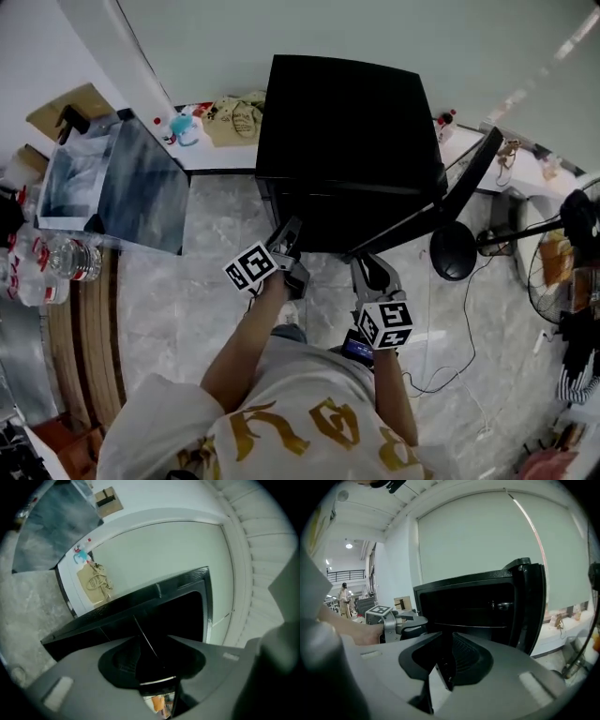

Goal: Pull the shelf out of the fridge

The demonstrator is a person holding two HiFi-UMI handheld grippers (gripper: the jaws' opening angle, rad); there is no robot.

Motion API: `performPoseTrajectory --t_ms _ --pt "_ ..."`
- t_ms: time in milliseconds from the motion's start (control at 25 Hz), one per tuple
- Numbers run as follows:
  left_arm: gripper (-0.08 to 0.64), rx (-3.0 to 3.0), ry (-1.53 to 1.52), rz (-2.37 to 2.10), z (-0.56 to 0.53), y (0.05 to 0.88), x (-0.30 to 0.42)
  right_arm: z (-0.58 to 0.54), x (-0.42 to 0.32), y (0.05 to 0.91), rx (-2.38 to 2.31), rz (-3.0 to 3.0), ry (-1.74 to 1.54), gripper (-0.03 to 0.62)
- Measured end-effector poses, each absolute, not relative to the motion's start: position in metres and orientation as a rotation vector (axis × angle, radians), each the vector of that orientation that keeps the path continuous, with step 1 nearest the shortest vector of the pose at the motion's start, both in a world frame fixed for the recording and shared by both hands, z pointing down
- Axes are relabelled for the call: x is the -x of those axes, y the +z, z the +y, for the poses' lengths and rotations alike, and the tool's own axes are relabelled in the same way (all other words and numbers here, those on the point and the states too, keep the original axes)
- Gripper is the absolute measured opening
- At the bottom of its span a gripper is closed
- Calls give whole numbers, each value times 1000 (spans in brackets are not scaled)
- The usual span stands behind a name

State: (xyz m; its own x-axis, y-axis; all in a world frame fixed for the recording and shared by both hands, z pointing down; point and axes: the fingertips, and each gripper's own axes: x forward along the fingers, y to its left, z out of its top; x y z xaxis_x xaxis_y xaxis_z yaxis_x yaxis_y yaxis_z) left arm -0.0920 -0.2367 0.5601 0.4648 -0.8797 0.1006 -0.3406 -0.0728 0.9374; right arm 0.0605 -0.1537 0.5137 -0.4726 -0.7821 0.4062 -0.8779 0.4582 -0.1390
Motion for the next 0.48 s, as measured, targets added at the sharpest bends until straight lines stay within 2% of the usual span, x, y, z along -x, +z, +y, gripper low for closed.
performPoseTrajectory --t_ms 480 --pt "144 -1385 -879 -1051 -294 589 101 -201 -42 520 -1343 -2455 453 89"
